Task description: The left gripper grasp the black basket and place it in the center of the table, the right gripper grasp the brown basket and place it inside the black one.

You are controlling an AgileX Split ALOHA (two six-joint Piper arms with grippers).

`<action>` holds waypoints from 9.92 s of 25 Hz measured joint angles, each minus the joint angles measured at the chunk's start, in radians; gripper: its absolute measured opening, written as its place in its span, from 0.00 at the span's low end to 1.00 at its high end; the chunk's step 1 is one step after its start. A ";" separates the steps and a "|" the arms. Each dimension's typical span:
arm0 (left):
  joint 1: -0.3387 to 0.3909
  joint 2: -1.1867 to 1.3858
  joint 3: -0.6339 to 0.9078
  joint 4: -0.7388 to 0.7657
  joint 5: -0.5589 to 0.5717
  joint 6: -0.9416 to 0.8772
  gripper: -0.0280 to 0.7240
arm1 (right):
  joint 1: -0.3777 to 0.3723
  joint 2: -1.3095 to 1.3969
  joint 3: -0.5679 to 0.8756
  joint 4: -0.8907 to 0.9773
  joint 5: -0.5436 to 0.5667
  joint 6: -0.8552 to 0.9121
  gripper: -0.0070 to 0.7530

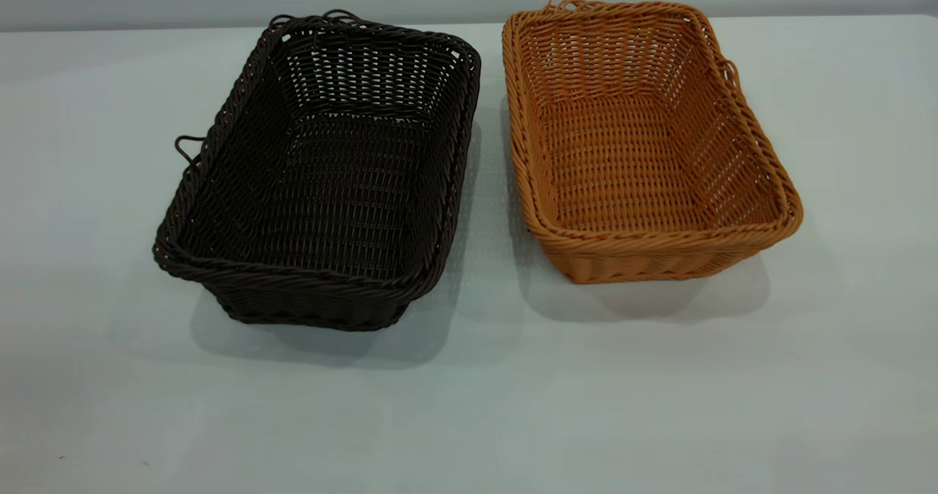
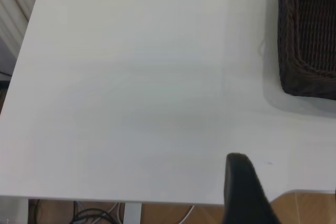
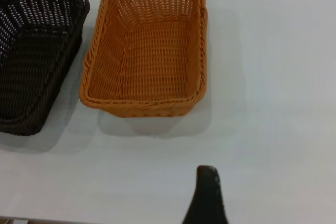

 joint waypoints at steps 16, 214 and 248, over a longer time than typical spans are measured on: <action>0.000 0.697 -0.162 0.037 -0.257 -0.001 0.67 | 0.000 0.731 -0.068 0.195 -0.247 -0.083 0.84; -0.509 1.374 -0.733 0.540 -1.019 0.488 0.67 | 0.290 2.323 -1.101 0.384 -0.174 -0.255 0.79; -0.509 0.897 -0.733 0.488 -0.003 0.077 0.67 | 0.289 1.529 -1.307 0.098 0.109 -0.019 0.77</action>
